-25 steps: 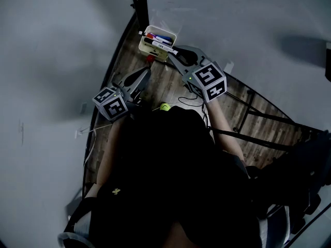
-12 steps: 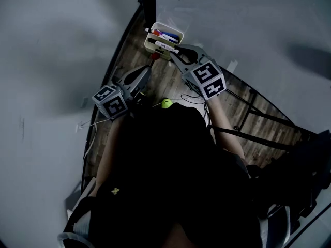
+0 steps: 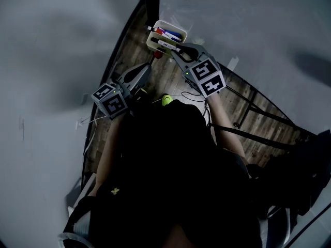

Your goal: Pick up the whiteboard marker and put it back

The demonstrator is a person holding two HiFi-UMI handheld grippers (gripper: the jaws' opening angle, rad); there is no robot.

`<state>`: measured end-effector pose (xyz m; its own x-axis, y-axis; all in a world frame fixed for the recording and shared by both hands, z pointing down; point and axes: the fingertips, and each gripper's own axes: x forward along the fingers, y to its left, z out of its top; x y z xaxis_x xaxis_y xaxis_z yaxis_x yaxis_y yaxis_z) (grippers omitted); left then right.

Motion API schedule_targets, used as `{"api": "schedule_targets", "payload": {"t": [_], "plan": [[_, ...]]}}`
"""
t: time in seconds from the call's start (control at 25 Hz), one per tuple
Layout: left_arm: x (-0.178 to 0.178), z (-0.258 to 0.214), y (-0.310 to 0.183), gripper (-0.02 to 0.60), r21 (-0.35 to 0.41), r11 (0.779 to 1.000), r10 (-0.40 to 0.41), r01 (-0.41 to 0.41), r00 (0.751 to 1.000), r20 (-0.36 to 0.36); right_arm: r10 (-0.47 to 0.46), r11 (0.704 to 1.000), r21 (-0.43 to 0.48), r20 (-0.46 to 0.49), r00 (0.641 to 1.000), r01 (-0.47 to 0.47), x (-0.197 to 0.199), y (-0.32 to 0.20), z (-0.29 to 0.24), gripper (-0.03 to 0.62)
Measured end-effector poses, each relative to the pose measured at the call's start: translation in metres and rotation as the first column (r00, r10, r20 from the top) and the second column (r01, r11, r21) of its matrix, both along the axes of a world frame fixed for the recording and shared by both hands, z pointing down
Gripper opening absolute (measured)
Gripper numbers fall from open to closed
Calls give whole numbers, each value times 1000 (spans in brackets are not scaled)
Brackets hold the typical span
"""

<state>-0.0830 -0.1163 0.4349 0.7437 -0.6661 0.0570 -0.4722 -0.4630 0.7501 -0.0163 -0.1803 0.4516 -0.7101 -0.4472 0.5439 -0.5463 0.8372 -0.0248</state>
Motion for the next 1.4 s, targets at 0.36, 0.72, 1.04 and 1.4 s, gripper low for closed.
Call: {"api": "schedule_targets", "payload": {"t": [0.36, 0.72, 1.04, 1.4], "plan": [[-9, 6, -4, 3, -23, 1000, -11, 11, 1000, -9, -10, 1000, -29, -35, 999, 9, -8, -5, 12, 94], [-18, 9, -2, 3, -33, 999, -24, 24, 1000, -10, -23, 999, -36, -58, 998, 21, -16, -7, 20, 94], [-21, 10, 1, 3, -43, 999, -32, 32, 999, -5, -29, 999, -43, -54, 998, 26, -18, -7, 23, 94], [-17, 10, 1, 3, -44, 999, -11, 11, 1000, -7, -34, 999, -44, -59, 998, 32, -19, -6, 24, 94]]}}
